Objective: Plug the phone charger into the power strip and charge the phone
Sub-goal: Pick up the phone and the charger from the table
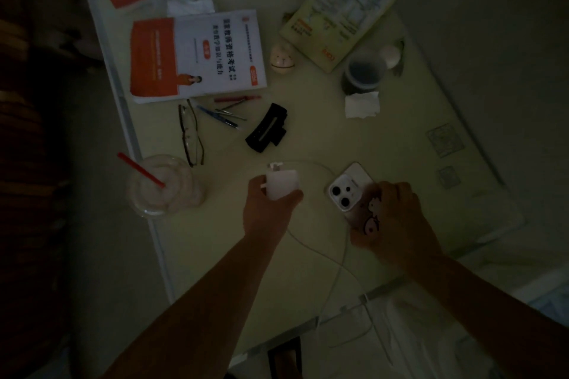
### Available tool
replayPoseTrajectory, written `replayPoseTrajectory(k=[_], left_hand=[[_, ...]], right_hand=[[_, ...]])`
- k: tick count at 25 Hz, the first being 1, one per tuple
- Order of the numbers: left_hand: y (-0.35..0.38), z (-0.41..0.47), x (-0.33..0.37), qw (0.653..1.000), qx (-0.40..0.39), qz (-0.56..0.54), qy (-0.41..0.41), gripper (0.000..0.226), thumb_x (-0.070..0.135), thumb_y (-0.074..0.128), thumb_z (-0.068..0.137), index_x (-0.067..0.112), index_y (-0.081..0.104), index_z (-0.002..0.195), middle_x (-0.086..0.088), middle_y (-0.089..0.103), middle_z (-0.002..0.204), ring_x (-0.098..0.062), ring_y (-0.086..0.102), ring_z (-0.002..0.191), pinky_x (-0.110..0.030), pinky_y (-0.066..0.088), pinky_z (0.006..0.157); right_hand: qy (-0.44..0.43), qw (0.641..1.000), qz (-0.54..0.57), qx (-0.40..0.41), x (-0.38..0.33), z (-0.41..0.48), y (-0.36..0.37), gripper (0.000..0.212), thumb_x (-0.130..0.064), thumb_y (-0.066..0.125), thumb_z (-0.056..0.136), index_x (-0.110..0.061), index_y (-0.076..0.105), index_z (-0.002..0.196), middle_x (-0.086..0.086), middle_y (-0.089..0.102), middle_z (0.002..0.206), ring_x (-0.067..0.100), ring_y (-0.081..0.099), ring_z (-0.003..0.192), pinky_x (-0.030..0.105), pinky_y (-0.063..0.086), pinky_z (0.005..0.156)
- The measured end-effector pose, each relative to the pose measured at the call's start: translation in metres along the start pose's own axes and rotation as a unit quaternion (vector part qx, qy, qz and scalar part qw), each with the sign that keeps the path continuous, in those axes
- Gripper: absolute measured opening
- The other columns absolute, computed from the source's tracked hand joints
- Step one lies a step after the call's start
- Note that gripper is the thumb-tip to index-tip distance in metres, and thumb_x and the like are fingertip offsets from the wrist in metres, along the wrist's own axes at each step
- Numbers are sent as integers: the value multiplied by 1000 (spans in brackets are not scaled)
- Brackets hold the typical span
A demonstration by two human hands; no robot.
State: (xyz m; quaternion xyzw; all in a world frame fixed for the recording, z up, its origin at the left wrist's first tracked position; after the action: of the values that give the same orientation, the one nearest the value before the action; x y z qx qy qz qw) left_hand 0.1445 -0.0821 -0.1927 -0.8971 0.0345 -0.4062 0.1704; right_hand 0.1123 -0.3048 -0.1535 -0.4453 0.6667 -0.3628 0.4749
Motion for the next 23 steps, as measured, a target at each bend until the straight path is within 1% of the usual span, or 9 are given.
replayPoseTrajectory(k=[3, 6, 8, 10, 13, 15, 18, 20, 23], left_hand=[[15, -7, 7, 997, -46, -59, -24, 58, 12, 77, 69, 5, 52, 121, -15, 63, 110, -19, 61, 82, -17, 47, 54], [27, -9, 4, 992, -69, -75, -68, 49, 11, 74, 71, 0, 56, 115, -22, 64, 104, -22, 57, 74, -24, 44, 53], [36, -10, -4, 984, -91, -112, -106, 34, 10, 74, 72, 5, 61, 103, -16, 64, 90, -21, 57, 65, -26, 46, 54], [46, -12, -12, 970, -126, -148, -146, 20, 12, 72, 74, 9, 65, 93, -11, 65, 82, -20, 60, 65, -28, 49, 57], [56, -12, -30, 949, -169, -178, -197, 27, 18, 68, 80, 7, 66, 104, -12, 68, 93, -25, 65, 84, -31, 53, 71], [59, -10, -38, 940, -186, -189, -214, 25, 23, 67, 79, 10, 67, 101, -12, 68, 96, -28, 64, 94, -37, 50, 84], [67, -14, -44, 923, -242, -202, -221, 52, 42, 61, 71, 7, 64, 109, -17, 64, 96, -27, 59, 86, -45, 43, 100], [72, -18, -41, 909, -281, -222, -215, 56, 46, 59, 74, 9, 61, 115, -22, 62, 111, -29, 52, 95, -46, 43, 100], [66, -22, -38, 912, -299, -195, -201, 51, 47, 61, 74, 16, 64, 114, -10, 68, 109, -26, 62, 98, -38, 51, 87]], right_hand=[[28, 999, 24, 9, -6, 2, -5, 75, -41, 81, 49, -6, 48, 107, 14, 47, 106, 32, 47, 95, 37, 46, 73], [62, 997, 32, -12, -8, 6, 3, 76, -44, 80, 51, -9, 45, 109, 11, 49, 107, 31, 52, 96, 41, 50, 75], [81, 995, 52, -22, -6, 9, 14, 76, -45, 79, 52, -11, 42, 109, 8, 53, 106, 31, 56, 93, 43, 52, 74], [98, 989, 106, -45, -2, 13, 28, 76, -44, 79, 53, -13, 38, 109, 4, 55, 101, 31, 60, 89, 41, 53, 74], [109, 971, 194, -89, 4, 19, 48, 77, -44, 80, 55, -17, 33, 111, -4, 53, 96, 24, 61, 84, 31, 49, 70], [108, 959, 236, -116, 6, 23, 59, 75, -43, 81, 57, -22, 30, 107, -12, 51, 92, 16, 59, 81, 27, 46, 66], [117, 931, 307, -158, 3, 24, 72, 72, -37, 83, 62, -23, 27, 106, -18, 50, 92, -2, 56, 77, 11, 43, 53], [125, 909, 359, -172, -3, 23, 78, 69, -33, 83, 64, -22, 31, 108, -11, 55, 94, -2, 58, 78, 5, 42, 50], [118, 888, 402, -189, -17, 18, 77, 69, -38, 82, 60, -25, 35, 109, -8, 61, 99, -2, 63, 80, 9, 46, 54]])
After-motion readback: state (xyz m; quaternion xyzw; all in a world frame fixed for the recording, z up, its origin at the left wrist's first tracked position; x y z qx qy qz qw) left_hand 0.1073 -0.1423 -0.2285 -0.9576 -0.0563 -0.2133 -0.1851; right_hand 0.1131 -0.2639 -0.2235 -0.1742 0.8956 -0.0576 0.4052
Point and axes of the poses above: each hand's wrist, its own z-axis towards the middle knuckle, its own y-axis out of the palm, x = y × z, the point moved 7 cm from there along z, towards the middle knuckle
